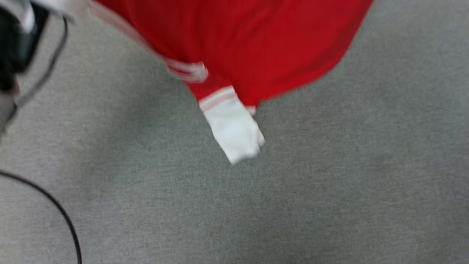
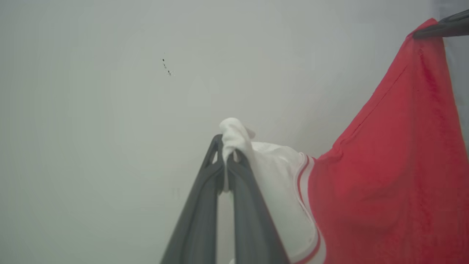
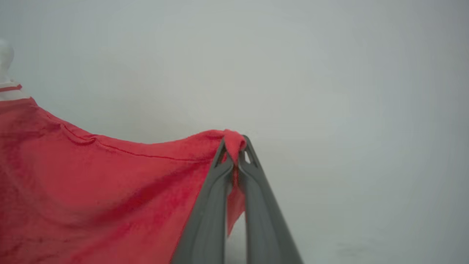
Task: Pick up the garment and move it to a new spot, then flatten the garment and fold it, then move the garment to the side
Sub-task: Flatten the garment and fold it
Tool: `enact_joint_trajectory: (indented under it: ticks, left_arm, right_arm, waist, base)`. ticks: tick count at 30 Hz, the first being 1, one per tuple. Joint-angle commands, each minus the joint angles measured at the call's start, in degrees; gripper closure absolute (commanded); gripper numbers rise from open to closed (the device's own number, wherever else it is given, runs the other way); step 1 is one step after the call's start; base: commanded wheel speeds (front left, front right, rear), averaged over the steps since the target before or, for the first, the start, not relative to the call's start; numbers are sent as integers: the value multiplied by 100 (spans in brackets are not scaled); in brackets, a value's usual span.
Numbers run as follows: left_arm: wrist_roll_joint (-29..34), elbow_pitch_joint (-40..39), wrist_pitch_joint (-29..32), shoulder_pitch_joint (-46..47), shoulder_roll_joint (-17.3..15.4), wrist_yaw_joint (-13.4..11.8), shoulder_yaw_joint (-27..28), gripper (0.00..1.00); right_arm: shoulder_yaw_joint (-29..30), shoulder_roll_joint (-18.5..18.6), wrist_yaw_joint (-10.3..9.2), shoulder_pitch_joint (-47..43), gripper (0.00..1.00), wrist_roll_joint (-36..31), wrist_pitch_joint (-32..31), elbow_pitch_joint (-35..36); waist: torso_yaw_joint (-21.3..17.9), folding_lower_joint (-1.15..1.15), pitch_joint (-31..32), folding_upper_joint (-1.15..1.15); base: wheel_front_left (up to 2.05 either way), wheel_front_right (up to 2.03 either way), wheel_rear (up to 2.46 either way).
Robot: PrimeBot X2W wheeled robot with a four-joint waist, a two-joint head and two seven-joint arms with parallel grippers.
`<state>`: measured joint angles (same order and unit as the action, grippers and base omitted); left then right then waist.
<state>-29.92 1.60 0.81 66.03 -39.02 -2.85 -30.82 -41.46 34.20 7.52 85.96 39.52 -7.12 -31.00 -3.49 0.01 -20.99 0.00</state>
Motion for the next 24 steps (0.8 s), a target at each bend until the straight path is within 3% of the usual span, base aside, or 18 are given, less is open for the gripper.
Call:
enact_joint_trajectory:
  ticks: [1,13,19,24]
  left_arm:
    - [-14,99,34,264,93,72,22,100]
    - [246,1750,120,3321,711,760,2,100]
    - [363,2594,-175,4402,1028,919,-135,100]
    - [332,3158,-424,4759,1167,989,-267,100]
  right_arm:
    - [76,-91,-5,193,100,-76,-24,-81]
    - [580,-555,-6,2103,100,-1013,-39,-988]
    - [685,-723,-6,2740,100,-1265,185,-1369]
    - [644,-854,-6,2975,100,-1329,340,-1694]
  waist:
    - [16,-1,-238,0]
    - [146,-1,-1135,0]
    - [242,-1,-1300,0]
    - [297,-1,-1375,0]
  base:
    - [0,0,0]
    - [0,0,0]
    - [0,0,0]
    - [0,0,0]
